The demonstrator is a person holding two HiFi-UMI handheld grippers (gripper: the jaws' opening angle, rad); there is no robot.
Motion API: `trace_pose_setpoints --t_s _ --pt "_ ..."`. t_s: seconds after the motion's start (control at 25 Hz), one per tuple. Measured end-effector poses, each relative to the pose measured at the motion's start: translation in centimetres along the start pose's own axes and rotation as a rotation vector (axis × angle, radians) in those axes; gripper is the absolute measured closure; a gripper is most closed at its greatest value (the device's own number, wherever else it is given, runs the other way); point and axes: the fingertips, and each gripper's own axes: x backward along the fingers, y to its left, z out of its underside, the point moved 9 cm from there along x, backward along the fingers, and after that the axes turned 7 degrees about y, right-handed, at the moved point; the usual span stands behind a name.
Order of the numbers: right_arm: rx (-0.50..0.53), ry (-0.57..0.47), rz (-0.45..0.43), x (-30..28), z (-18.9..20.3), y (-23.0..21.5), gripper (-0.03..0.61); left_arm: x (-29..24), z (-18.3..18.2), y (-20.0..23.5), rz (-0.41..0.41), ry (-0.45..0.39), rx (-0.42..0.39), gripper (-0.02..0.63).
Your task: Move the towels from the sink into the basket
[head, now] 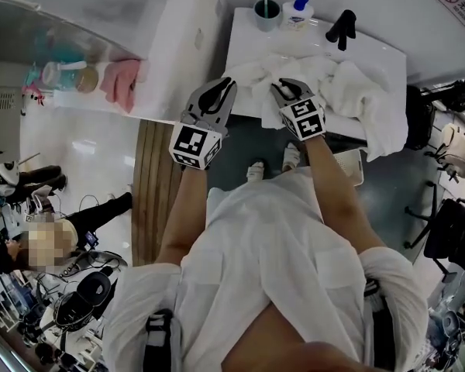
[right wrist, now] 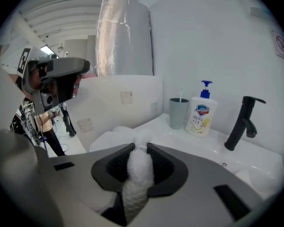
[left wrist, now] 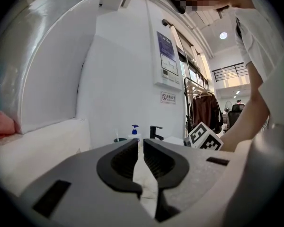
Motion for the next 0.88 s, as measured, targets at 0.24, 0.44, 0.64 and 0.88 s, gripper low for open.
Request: trace_pose_setpoints --t_s 0.24,0.44,0.64,0.88 --pt "-0.049 -0.155 0.081 5.0 -2.0 -1.3 0.488 0.3 -1.3 -0.4 0.012 -0.036 -0.01 0.583" --pt "-0.05 -0.251 0.163 9.0 -3.5 -2.4 0.488 -0.1 -2.3 -1.2 0.042 -0.069 -0.024 0.583" --pt "-0.093 -0.339 0.276 13.6 -4.3 -3.6 0.488 -0.7 -3.3 -2.2 0.087 -0.101 -0.043 0.583" --pt "-0.112 -0.379 0.406 18.9 -3.2 -4.2 0.488 -1.9 -4.5 -4.2 0.164 -0.131 -0.061 0.583"
